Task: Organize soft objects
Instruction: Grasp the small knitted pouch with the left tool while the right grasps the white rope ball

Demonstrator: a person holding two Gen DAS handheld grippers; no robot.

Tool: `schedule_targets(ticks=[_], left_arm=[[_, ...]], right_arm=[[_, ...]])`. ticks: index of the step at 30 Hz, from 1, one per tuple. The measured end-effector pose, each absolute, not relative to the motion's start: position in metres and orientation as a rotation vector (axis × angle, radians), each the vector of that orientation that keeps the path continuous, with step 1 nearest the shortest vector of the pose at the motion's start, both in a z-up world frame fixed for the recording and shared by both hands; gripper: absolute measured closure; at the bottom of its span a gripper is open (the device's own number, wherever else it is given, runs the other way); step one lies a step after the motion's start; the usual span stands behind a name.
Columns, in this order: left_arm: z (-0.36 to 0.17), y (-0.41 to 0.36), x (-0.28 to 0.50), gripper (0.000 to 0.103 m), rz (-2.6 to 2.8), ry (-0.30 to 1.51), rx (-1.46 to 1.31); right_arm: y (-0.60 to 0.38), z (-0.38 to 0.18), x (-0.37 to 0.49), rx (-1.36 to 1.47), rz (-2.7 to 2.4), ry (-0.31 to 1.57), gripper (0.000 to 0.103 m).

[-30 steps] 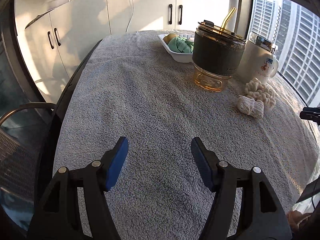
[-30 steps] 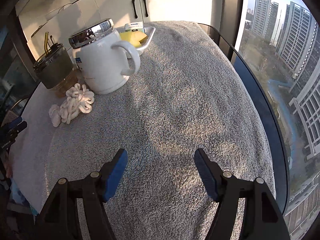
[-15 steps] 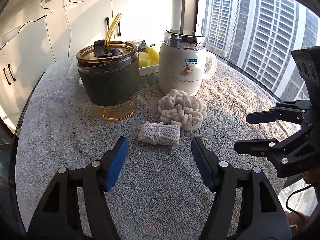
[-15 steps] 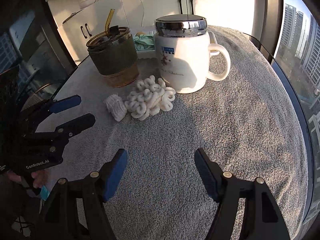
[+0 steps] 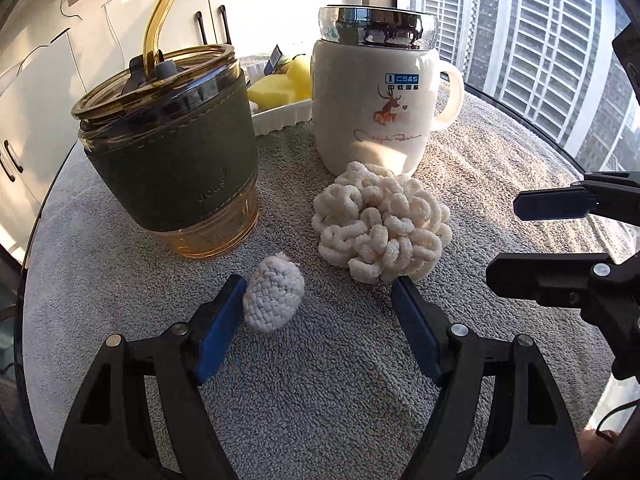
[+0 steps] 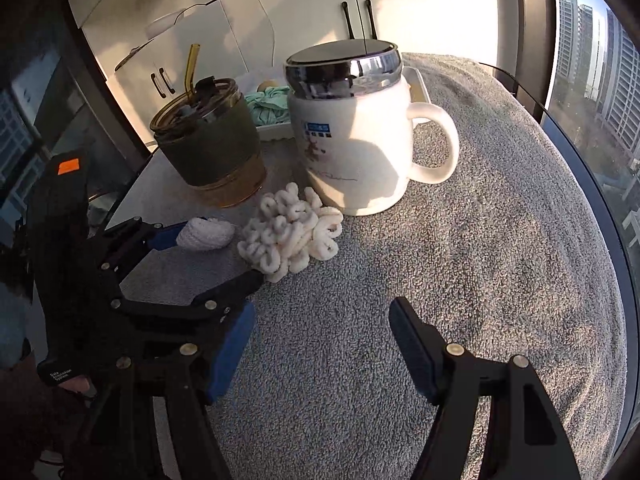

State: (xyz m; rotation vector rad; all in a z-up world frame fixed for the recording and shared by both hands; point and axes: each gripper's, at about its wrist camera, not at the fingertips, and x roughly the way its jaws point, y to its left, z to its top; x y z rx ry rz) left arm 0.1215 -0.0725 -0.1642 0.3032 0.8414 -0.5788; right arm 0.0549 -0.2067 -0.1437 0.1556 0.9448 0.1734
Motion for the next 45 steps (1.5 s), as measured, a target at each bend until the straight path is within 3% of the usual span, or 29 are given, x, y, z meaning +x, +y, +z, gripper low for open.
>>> schedule_targets(ticks=[3,4,5,6,20,23,24,25,32,36,43,44,45], left_arm=[[-0.166,-0.06,0.13,0.03,-0.576,0.876,0.214],[-0.165,-0.054,0.132,0.035,-0.581,0.877,0.174],[-0.164,-0.049,0.133,0.045,-0.585,0.871,0.14],[-0.163,-0.045,0.134,0.067,-0.585,0.872,0.117],[-0.158,-0.03,0.116,0.072,-0.57,0.861,0.138],[-0.16,-0.02,0.114,0.072,-0.563,0.868,0.099],[-0.16,-0.017,0.113,0.072,-0.561,0.866,0.087],[-0.159,-0.015,0.112,0.072,-0.561,0.866,0.078],[-0.157,0.006,0.108,0.073,-0.551,0.872,0.017],[-0.148,0.005,0.102,0.073,-0.54,0.848,0.013],[-0.139,0.011,0.1,0.073,-0.529,0.828,-0.015],[-0.138,0.015,0.096,0.073,-0.528,0.831,-0.019],[-0.139,0.017,0.095,0.073,-0.526,0.833,-0.025]], right_arm=[[-0.204,-0.146,0.069,0.192,0.174,0.945,0.03],[-0.204,-0.147,0.074,0.208,0.179,0.945,0.03],[-0.203,-0.147,0.079,0.223,0.181,0.944,0.03],[-0.202,-0.148,0.083,0.232,0.173,0.944,0.03],[-0.155,-0.161,0.117,0.155,0.134,0.987,0.03],[-0.148,-0.164,0.12,0.12,0.095,0.99,0.048],[-0.146,-0.164,0.12,0.109,0.1,0.995,0.064],[-0.146,-0.163,0.118,0.124,0.122,1.001,0.068],[-0.153,-0.149,0.087,0.169,0.176,0.971,0.082],[-0.161,-0.137,0.062,0.174,0.193,0.941,0.095],[-0.192,-0.133,0.039,0.165,0.182,0.931,0.094],[-0.195,-0.135,0.037,0.164,0.168,0.943,0.089],[-0.202,-0.134,0.033,0.171,0.154,0.948,0.07]])
